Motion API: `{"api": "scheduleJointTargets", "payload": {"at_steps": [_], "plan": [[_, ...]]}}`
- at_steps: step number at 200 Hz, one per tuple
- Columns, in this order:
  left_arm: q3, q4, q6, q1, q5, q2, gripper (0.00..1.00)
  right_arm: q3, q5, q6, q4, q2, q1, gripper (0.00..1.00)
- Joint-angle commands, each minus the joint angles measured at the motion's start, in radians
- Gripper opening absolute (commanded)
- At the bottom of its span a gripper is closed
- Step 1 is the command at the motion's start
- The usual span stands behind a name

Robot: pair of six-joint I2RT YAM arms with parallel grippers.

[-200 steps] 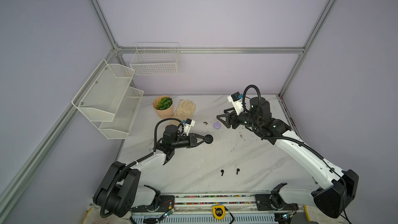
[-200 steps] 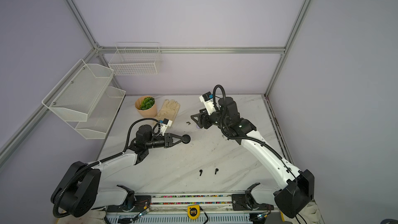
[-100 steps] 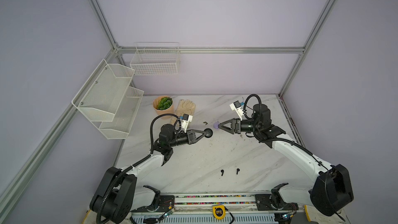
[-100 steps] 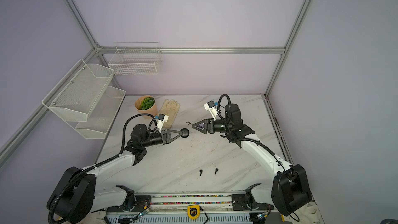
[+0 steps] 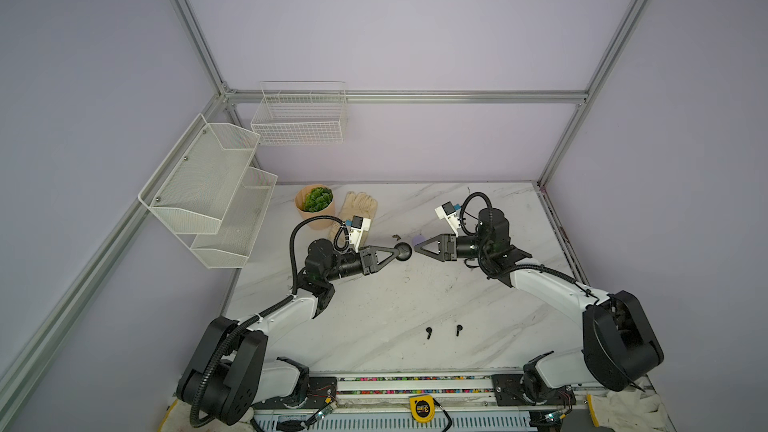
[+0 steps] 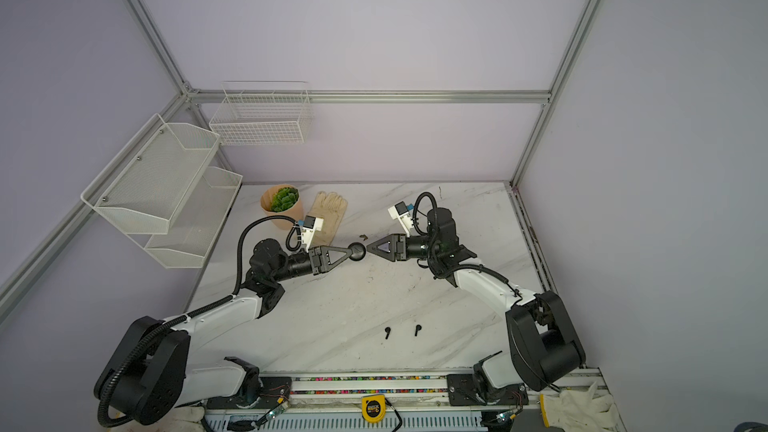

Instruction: Insert the wireless bluetooth earbuds into the charging case

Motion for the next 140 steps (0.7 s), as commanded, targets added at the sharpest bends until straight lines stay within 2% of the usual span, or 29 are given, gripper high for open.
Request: {"api": "scheduleJointTargets", "payload": {"at_steps": [1,68,140], "plan": [[0.077,0.072,-0.024,0.003,0.026,0.008,0.0,0.021,-0.029,0.046,0.131,0.026,0.029,0.58],[0.072,0.073,-0.028,0.003,0.029,0.014,0.0,0.072,-0.043,0.054,0.149,0.068,0.056,0.46],[0.068,0.072,-0.029,0.003,0.037,0.014,0.0,0.081,-0.053,0.081,0.193,0.094,0.066,0.28]]}}
